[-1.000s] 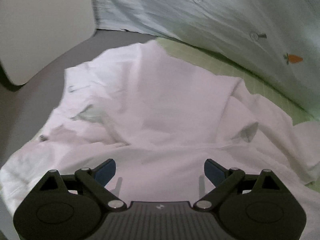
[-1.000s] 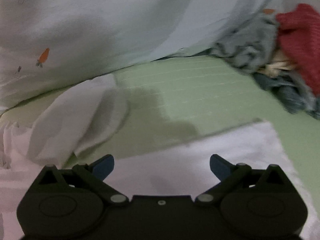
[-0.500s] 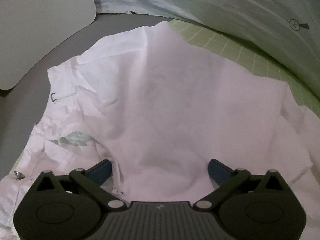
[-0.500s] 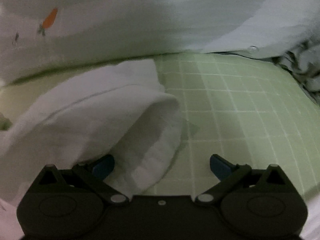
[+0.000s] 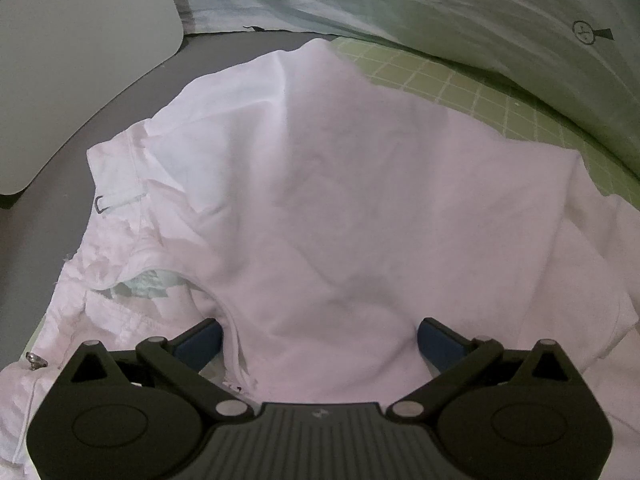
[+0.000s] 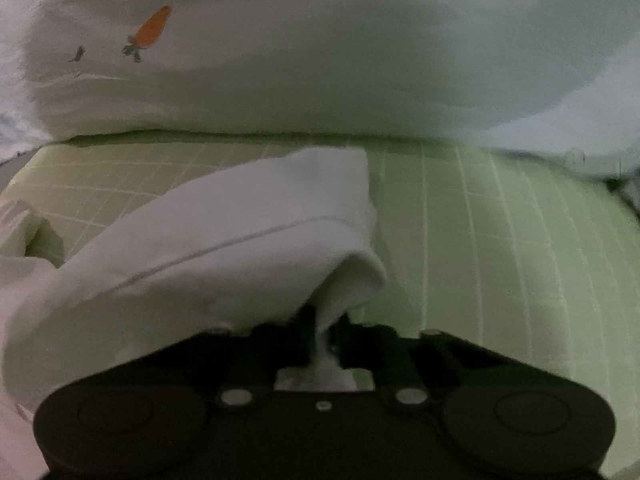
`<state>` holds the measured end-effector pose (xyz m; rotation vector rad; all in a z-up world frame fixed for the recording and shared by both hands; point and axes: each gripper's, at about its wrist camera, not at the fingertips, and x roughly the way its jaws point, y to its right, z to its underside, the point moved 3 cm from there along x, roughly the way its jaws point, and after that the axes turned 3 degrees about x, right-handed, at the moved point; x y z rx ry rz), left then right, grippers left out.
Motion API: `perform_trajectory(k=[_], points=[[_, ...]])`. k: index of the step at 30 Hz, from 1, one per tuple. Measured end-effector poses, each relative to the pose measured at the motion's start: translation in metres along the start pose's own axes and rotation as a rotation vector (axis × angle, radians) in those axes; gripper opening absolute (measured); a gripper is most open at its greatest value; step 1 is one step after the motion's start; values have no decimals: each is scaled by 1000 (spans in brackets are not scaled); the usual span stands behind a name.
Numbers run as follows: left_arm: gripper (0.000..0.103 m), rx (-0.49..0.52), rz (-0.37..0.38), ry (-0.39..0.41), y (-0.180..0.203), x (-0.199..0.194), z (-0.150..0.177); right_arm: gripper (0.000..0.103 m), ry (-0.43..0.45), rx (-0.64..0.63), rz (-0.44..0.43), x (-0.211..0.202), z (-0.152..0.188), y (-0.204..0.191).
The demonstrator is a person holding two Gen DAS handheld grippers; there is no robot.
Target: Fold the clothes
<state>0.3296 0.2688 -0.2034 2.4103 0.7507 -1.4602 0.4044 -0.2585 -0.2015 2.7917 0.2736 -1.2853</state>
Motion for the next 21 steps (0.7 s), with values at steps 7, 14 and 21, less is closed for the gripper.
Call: perform_trajectory(k=[7, 14, 21], points=[[103, 28, 15, 7, -1, 1, 0, 7, 280, -141, 271, -59, -54, 19], [103, 53, 27, 4, 0, 2, 2, 7, 538, -154, 504, -145, -105, 61], [103, 55, 28, 8, 2, 3, 2, 9, 306, -156, 598, -122, -58, 80]])
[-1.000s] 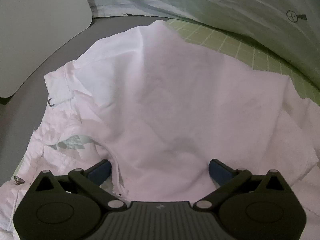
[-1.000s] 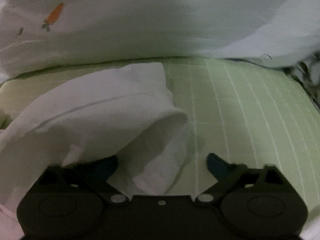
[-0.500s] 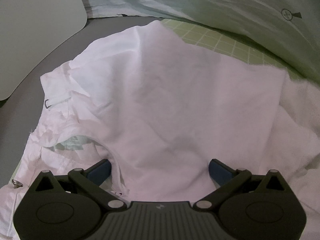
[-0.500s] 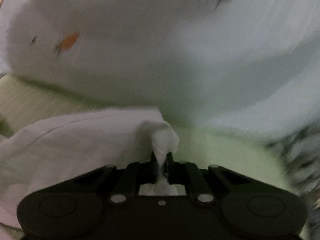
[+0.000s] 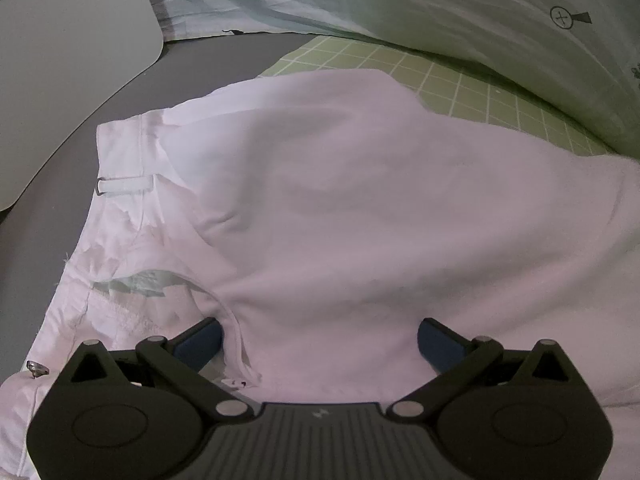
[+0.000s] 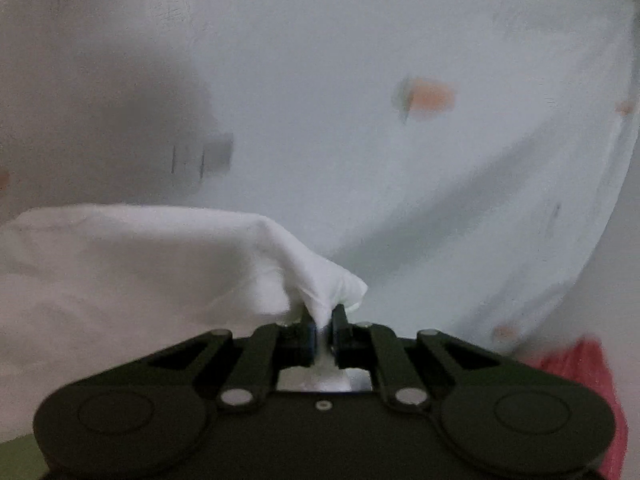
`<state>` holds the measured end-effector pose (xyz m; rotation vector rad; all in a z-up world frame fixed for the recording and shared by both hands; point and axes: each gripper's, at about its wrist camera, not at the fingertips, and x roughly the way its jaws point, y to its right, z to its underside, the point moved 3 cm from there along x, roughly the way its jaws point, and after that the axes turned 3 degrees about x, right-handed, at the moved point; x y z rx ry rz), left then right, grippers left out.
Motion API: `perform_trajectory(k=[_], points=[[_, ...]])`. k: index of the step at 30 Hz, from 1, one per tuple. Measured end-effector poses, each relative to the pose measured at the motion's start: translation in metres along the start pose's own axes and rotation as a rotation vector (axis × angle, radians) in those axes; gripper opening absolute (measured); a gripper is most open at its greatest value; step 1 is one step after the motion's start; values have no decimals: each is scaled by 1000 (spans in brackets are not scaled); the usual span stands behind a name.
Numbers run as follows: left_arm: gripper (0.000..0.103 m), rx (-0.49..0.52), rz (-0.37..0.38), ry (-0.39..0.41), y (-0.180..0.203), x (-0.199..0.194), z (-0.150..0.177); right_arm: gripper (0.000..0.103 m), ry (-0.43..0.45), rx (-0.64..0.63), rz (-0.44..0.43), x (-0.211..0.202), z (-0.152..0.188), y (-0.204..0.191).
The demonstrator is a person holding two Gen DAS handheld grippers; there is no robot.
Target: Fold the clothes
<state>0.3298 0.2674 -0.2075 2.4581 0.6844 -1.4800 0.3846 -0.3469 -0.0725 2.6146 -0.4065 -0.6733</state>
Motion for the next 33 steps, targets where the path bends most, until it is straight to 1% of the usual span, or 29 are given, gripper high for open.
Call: perform_trajectory(k=[1, 2, 3, 4, 5, 6, 7, 8, 9, 10, 12, 14, 16, 20, 22, 24, 27, 31, 33], points=[[103, 1, 1, 0, 0, 0, 0, 11, -88, 8, -7, 11, 17, -2], [103, 2, 2, 0, 0, 0, 0, 15, -182, 42, -19, 21, 36, -1], [103, 5, 4, 0, 0, 0, 0, 21, -266, 91, -31, 29, 54, 1], [103, 8, 6, 0, 0, 0, 0, 26, -311, 142, -41, 31, 67, 4], [103, 10, 7, 0, -1, 0, 1, 30, -333, 190, -50, 29, 78, 7], [103, 8, 5, 2, 0, 0, 1, 41, -354, 239, -59, 28, 88, 10], [103, 6, 3, 4, 0, 0, 1, 56, -376, 287, -69, 26, 99, 14], [103, 3, 0, 6, 0, 1, 1, 62, -389, 331, -80, 23, 107, 17], [103, -3, -5, 7, 1, 1, 0, 73, -395, 371, -91, 20, 114, 18], [103, -9, -9, 8, 2, 2, 0, 80, -399, 410, -100, 17, 120, 18], [103, -17, -15, 9, 2, 2, 0, 83, -408, 513, -124, 13, 132, 20], [103, -17, -16, 12, 2, 1, 0, 83, -420, 674, -166, 10, 146, 25], [103, -16, -16, 16, 1, 0, 2, 83, -421, 868, -222, 7, 159, 31], [103, -18, -17, 15, 0, 0, 2, 83, -377, 1271, -326, 1, 184, 45], [103, -20, -19, 18, 0, 0, 3, 83, -348, 1428, -375, 1, 192, 45], [103, -24, -22, 22, 1, -1, 4, 83, -339, 1558, -411, 4, 198, 40], [103, -25, -24, 22, 1, -1, 3, 85, -351, 1634, -406, 19, 203, 33], [103, -23, -23, 21, 2, 0, 1, 87, -355, 1649, -381, 40, 204, 26], [103, -23, -24, 22, 3, 0, 1, 87, -354, 1642, -385, 52, 200, 23]])
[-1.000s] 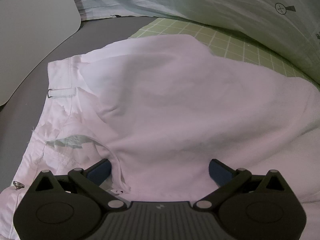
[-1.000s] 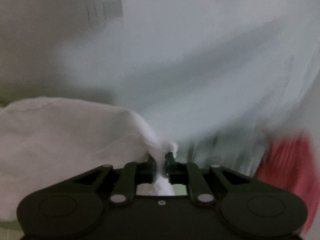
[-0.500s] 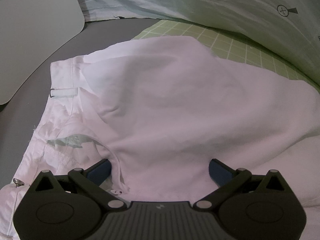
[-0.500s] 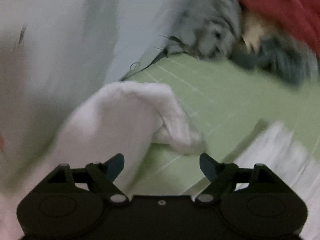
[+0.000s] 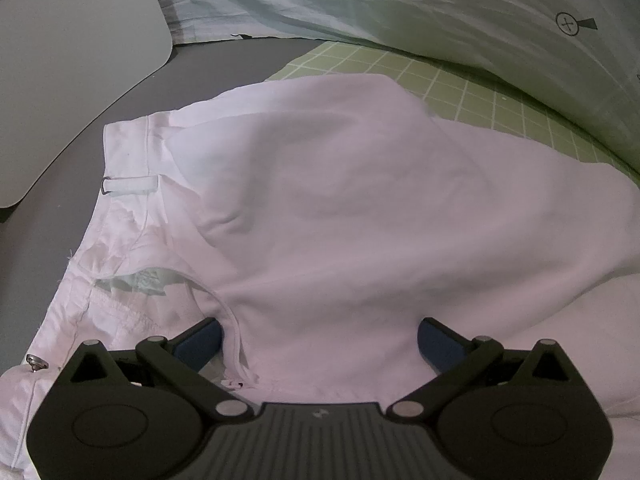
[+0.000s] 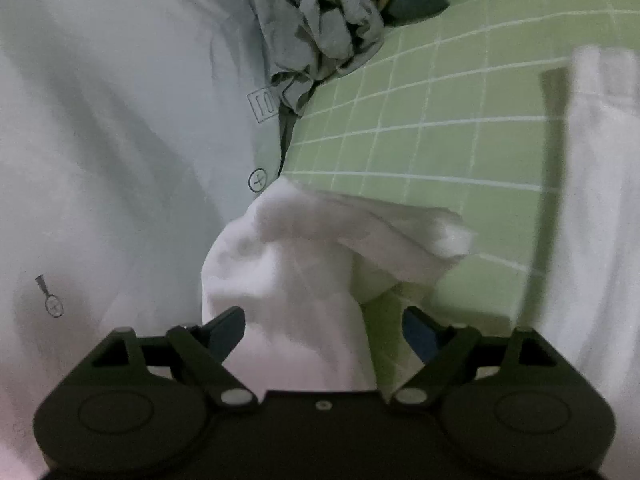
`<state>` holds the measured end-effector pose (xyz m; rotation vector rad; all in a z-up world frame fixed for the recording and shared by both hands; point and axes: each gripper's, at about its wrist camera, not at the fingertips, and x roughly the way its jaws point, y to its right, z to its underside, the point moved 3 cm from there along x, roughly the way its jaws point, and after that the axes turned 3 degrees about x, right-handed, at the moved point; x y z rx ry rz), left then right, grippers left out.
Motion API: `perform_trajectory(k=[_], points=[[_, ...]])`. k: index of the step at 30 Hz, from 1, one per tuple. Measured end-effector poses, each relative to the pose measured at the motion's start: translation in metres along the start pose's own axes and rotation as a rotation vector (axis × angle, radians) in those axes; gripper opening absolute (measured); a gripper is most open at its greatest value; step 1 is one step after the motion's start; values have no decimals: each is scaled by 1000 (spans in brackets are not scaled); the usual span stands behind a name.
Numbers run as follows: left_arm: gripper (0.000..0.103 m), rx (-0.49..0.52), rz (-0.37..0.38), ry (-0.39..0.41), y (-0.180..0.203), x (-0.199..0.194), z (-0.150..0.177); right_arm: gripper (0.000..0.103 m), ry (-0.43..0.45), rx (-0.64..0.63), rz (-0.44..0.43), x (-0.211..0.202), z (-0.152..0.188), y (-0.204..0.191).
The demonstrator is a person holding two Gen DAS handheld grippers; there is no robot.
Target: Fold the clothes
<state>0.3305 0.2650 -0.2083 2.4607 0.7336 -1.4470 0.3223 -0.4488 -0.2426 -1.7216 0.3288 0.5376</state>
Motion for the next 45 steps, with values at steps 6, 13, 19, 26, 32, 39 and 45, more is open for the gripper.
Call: perform_trajectory(k=[6, 13, 19, 26, 32, 39, 45], points=[[103, -4, -3, 2, 0, 0, 0, 37, -58, -31, -19, 26, -4, -20], [103, -8, -6, 10, 0, 0, 1, 3, -53, -328, -130, 12, -6, -115], [103, -8, -6, 21, 0, -1, 2, 3, 92, -604, -387, -78, 15, -181], [103, -3, -4, 23, -1, -1, 1, 13, -97, -667, 391, -53, 8, -41], [103, -4, -1, 5, -2, 0, -1, 36, 1, -735, 440, -72, 3, -38], [103, -39, 50, -42, -12, -2, -14, 52, 30, -931, 421, -37, -3, -68], [103, -205, 88, 34, -50, -19, -39, 56, 91, -1060, 433, 6, -9, -101]])
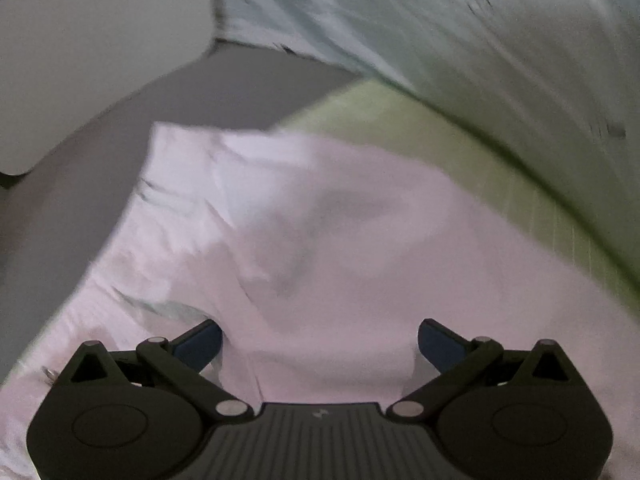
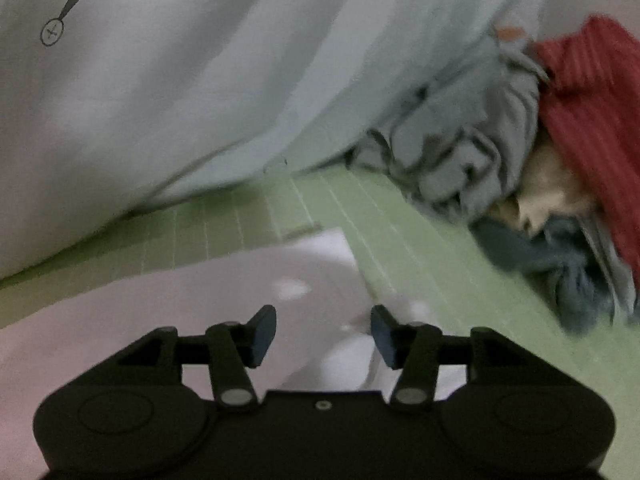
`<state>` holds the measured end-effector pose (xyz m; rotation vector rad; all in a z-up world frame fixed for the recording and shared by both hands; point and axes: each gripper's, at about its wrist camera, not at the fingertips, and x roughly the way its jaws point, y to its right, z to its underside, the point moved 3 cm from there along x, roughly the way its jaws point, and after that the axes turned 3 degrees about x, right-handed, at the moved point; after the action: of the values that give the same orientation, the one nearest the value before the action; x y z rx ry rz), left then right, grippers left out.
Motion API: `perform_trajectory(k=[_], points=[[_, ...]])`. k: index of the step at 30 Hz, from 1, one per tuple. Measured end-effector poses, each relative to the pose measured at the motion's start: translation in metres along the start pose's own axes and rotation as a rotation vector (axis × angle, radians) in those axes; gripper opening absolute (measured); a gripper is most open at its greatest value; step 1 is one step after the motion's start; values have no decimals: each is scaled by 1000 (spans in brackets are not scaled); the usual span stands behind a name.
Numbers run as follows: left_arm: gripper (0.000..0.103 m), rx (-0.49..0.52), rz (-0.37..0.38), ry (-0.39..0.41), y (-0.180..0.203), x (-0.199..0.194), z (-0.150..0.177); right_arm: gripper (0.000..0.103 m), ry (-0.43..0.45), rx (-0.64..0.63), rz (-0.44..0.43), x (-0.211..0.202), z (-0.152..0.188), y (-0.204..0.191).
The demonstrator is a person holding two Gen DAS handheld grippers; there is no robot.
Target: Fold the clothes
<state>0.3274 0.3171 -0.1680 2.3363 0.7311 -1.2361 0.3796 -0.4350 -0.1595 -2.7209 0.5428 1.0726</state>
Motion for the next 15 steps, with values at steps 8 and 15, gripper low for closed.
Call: perform_trajectory(k=[8, 15], points=[[103, 28, -84, 102, -24, -4, -47, 72, 158, 20, 75, -7, -47, 2], [103, 184, -243, 75, -37, 36, -64, 74, -30, -51, 15, 54, -38, 0]])
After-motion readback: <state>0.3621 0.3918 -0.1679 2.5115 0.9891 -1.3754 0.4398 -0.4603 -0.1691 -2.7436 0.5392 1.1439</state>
